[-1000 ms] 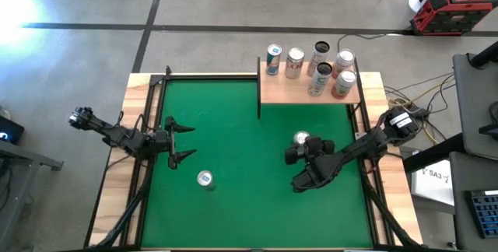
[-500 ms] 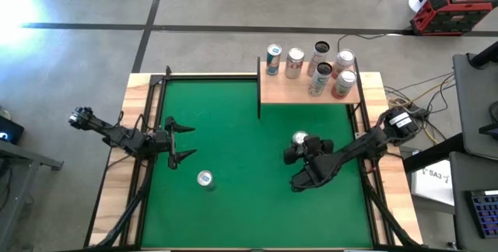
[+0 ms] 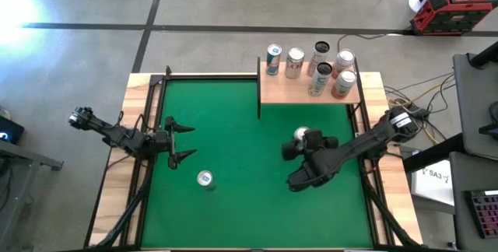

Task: Place canned beverage on shelf
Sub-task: Put the red-silver soda can on the shelf aligned with the other red-silver soda can

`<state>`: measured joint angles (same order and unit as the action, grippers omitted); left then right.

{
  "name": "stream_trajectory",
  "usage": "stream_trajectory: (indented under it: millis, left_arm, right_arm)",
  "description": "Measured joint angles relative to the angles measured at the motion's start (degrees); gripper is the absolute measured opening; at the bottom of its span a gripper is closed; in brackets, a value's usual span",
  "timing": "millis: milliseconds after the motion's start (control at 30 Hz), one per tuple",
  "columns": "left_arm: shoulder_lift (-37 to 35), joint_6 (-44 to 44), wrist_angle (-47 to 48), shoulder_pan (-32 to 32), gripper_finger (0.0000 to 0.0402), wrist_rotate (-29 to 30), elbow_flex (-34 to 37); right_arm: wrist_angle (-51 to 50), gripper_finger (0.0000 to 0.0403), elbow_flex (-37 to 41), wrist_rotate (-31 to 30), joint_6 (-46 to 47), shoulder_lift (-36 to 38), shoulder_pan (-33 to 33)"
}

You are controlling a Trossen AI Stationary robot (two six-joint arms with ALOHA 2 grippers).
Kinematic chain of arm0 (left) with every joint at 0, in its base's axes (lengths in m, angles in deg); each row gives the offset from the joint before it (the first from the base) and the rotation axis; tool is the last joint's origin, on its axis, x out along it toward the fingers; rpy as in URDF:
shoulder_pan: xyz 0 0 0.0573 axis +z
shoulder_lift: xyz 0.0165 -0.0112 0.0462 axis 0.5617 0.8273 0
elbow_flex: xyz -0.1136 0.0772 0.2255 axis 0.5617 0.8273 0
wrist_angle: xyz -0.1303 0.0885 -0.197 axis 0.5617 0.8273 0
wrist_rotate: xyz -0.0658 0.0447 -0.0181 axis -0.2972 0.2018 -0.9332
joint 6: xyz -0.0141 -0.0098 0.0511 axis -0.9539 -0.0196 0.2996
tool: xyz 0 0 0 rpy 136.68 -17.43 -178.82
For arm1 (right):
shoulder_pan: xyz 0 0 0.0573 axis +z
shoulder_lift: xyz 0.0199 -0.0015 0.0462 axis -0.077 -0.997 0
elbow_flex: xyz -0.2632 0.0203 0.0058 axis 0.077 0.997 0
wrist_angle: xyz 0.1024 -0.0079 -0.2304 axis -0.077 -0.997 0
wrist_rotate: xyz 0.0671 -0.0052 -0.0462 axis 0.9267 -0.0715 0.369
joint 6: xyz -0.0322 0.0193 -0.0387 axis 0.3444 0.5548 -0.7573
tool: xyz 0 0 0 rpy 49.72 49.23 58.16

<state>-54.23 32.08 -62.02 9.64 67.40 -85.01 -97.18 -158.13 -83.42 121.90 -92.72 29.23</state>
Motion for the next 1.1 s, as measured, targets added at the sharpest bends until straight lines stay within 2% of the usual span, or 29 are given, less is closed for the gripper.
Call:
stream_trajectory:
  millis: [67, 200, 767, 1100]
  left_arm:
    - [0.00, 0.00, 0.00, 0.00, 0.0361, -0.01, 0.00]
    - [0.00, 0.00, 0.00, 0.00, 0.0361, -0.01, 0.00]
    - [0.04, 0.00, 0.00, 0.00, 0.0361, 0.00, 0.00]
    - [0.04, 0.00, 0.00, 0.00, 0.0361, 0.00, 0.00]
  right_arm:
    - [-4.07, 0.0311, -2.99, -0.46, 1.39, 0.00, -0.16]
    - [-3.82, 0.0321, -5.96, -2.15, 0.90, 0.80, -1.91]
    - [-4.30, 0.0326, -17.38, -6.28, -16.16, 0.96, -18.64]
    - [-3.48, 0.0326, -17.34, -6.34, -13.10, -1.55, -25.35]
